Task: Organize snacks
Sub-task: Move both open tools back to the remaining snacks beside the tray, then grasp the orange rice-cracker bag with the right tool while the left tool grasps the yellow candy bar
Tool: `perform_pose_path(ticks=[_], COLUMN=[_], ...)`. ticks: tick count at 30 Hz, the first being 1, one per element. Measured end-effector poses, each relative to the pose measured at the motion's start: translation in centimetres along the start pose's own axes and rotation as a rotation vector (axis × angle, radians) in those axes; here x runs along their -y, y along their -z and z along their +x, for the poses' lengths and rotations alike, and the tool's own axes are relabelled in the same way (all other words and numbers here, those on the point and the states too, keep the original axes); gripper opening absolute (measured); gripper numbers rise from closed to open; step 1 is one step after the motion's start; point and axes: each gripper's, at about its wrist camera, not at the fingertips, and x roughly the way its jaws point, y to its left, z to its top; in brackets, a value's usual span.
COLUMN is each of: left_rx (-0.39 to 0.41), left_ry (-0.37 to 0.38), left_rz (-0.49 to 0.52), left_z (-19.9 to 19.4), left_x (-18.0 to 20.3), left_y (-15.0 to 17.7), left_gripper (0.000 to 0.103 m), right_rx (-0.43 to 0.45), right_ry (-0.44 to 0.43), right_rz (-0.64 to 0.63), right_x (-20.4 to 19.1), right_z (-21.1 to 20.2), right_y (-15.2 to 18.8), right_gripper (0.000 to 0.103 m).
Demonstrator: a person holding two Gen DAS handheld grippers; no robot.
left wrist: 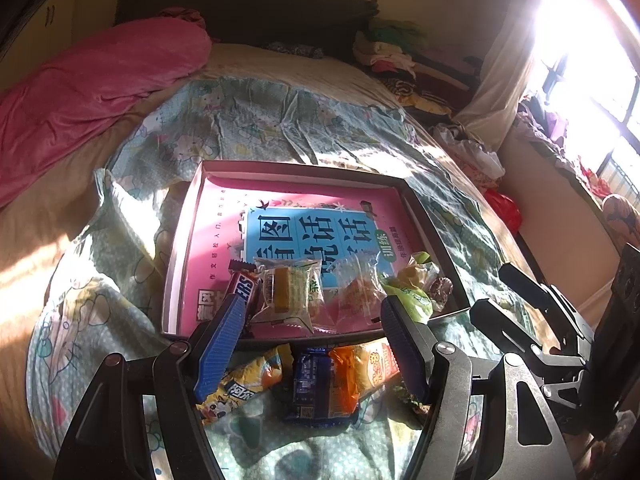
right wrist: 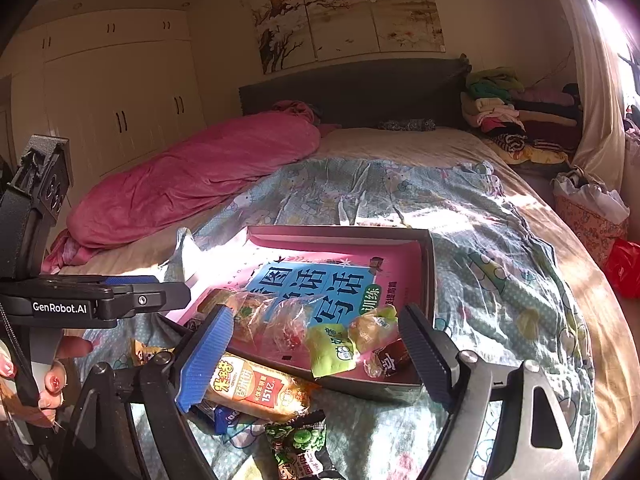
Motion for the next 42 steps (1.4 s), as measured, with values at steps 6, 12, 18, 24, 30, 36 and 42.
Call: perform_pose_path(ticks=[6,12,18,24,30,36,42], left_rx=[-0.011,-0.022,-0.032,-0.043,-0.069,-0.092,-0.117], left_ry=[-0.007,-0.017,-0.015,-0.015,-0.019,-0.024,-0.037], left_rz=[0.009,0.013,0.020,0.017,0.020,0.031,0.035], left_z=[-0.2,-0.2,-0.2,-0.2,0.1,0.4,1.0], left_x=[-0.1,-0.1,-0.1,-0.8,-1.2,-1.4,-2.0], left_y=[0.4,0.7,1.2,1.7,2.6,3.5,4.4], left_gripper=[0.072,0.072,0.072,0.072,0.072,0.072,0.072], right_rx=[0.000,-0.023,-0.072,-0.085,-0.096,-0.108,-0.138], right_ry=[-0.011,-0.030,-0.032,-0.031,-0.032,-0.039,-0.055], right_rz=[0.007,0.017,0.022,0.030,0.050,0.048,0.023], right_x=[-0.1,-0.1,-0.2,-0.1,0.2,0.1,-0.7], right_z=[-0.3,-0.4,0.4,0.4,0.5,0.7,1.0], right_y=[0.1,0.4,0.9,1.2,1.5,1.7,2.2], right_gripper=[0.086,0.086,0.086,0.086,0.086,0.086,0.086])
